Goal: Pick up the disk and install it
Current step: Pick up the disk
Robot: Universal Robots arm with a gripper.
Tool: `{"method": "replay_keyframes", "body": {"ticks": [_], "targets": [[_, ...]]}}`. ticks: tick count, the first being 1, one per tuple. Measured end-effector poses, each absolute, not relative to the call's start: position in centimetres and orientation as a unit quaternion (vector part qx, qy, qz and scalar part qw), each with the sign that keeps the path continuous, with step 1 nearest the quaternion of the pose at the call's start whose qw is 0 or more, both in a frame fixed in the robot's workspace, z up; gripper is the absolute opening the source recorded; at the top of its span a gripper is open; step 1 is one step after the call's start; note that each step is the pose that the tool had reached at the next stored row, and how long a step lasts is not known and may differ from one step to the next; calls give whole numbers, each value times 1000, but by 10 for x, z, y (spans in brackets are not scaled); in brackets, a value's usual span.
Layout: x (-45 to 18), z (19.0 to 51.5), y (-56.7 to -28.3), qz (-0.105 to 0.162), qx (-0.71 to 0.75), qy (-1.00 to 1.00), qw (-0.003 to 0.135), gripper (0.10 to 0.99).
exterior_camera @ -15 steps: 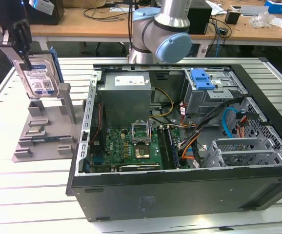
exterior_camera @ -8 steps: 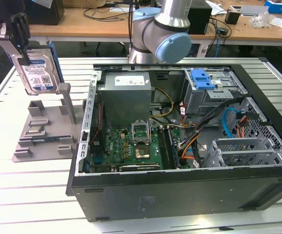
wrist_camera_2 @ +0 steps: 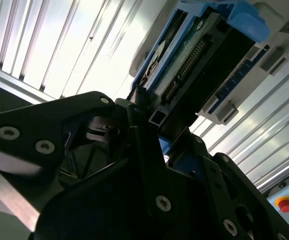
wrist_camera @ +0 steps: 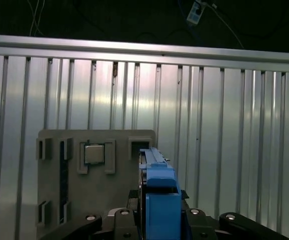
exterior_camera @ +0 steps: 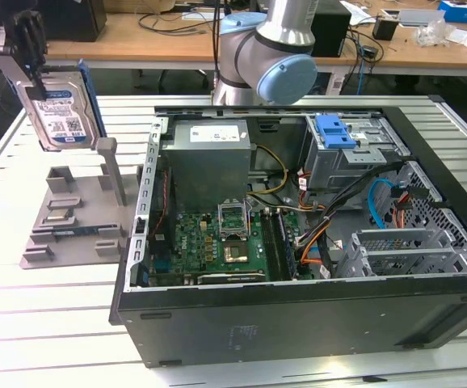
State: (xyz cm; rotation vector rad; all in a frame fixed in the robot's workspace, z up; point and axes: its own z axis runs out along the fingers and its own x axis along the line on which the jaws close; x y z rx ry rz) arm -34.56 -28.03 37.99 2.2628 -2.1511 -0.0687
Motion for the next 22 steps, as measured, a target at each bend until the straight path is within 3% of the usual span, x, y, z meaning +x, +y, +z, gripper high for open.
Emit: {"method": "replay_keyframes", "body": {"ticks": [22], "targets": [[-346,439,-276,-22,725,-689,9,369]]}}
